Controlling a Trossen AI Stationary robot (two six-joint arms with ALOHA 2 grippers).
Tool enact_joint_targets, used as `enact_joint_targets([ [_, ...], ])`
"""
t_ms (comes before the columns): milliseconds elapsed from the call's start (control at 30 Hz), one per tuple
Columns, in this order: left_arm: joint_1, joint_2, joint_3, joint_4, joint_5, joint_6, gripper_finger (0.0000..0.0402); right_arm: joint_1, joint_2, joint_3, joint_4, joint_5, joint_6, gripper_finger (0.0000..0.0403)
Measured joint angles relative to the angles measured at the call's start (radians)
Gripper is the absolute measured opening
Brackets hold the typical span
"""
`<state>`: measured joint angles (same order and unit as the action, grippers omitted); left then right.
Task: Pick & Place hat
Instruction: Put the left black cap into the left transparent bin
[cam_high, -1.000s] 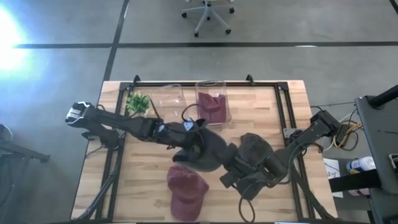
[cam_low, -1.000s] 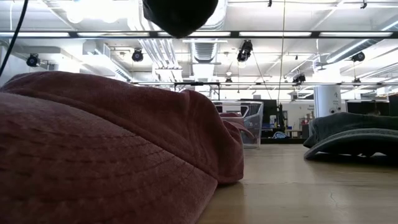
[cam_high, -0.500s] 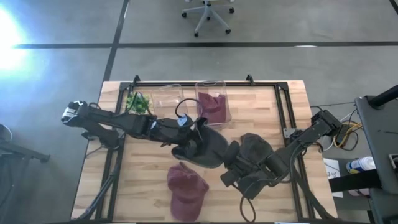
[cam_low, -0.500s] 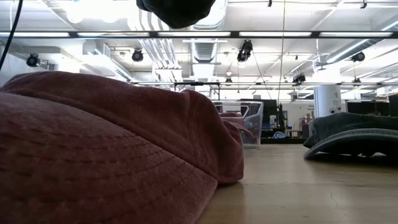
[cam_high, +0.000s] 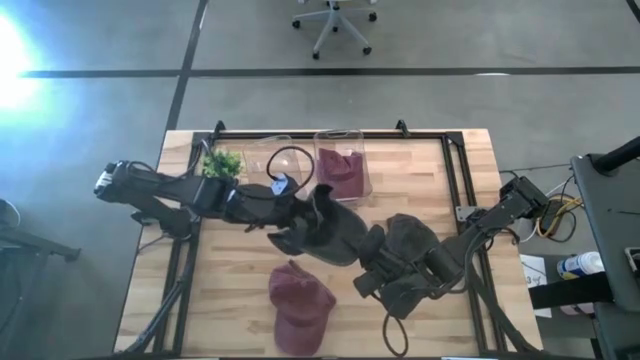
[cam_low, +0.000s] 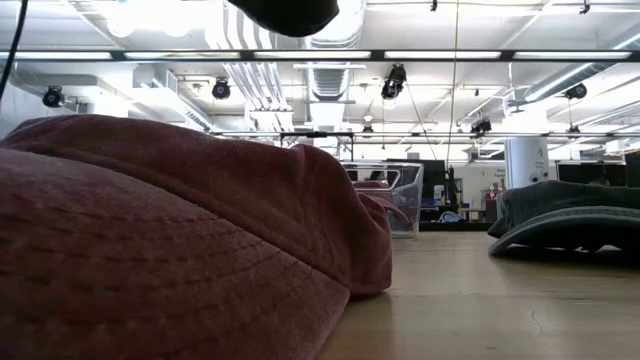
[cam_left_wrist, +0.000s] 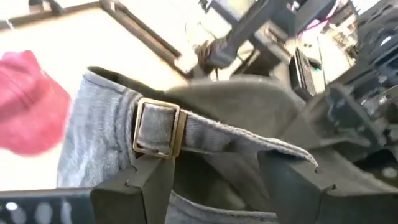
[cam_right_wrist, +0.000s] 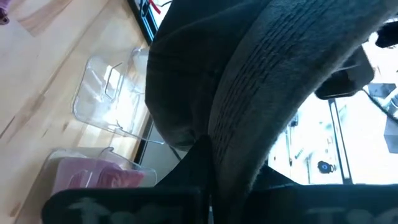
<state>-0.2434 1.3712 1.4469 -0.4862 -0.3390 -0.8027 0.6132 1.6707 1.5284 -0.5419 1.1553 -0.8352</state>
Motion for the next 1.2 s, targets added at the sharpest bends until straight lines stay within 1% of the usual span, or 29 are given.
enact_joint_targets([
  [100,-0.006,-0.001,0.011,-0.021,-0.039,0.013,0.0225,0.000,0.000,0.000,0.000,0.000,0.000,0.0013],
  [167,-0.007,0.003,0.011,-0.042,-0.047,-0.019,0.0225,0.000,0.000,0.000,-0.001,0.000,-0.001,0.0013],
  [367,-0.009,0.026,0.009,-0.118,-0.043,-0.112,0.0228,0.000,0.000,0.000,-0.001,-0.001,-0.005,0.0013],
  [500,-0.009,0.017,0.011,-0.168,-0.038,-0.090,0.0230,0.001,-0.001,0.000,-0.009,-0.004,-0.005,0.0013],
  [533,-0.009,0.009,0.018,-0.190,-0.028,-0.089,0.0230,0.001,-0.001,0.000,-0.016,-0.004,-0.005,0.0013],
  [667,-0.007,-0.020,0.057,-0.230,0.074,-0.085,0.0229,-0.001,-0.002,-0.001,-0.057,-0.003,0.023,0.0013],
  [833,-0.007,-0.037,0.100,-0.236,0.084,-0.045,0.0229,-0.005,-0.002,-0.001,-0.075,-0.003,0.050,0.0013],
  [967,-0.007,-0.047,0.155,-0.335,0.084,-0.037,0.0229,-0.006,-0.002,-0.001,-0.075,-0.003,0.081,0.0013],
  [1033,-0.007,-0.060,0.187,-0.420,0.062,-0.037,0.0229,-0.006,-0.005,-0.001,-0.076,-0.003,0.125,0.0013],
  [1200,-0.014,-0.097,0.262,-0.670,-0.082,-0.057,0.0229,-0.005,-0.015,-0.001,-0.077,0.007,0.255,0.0013],
])
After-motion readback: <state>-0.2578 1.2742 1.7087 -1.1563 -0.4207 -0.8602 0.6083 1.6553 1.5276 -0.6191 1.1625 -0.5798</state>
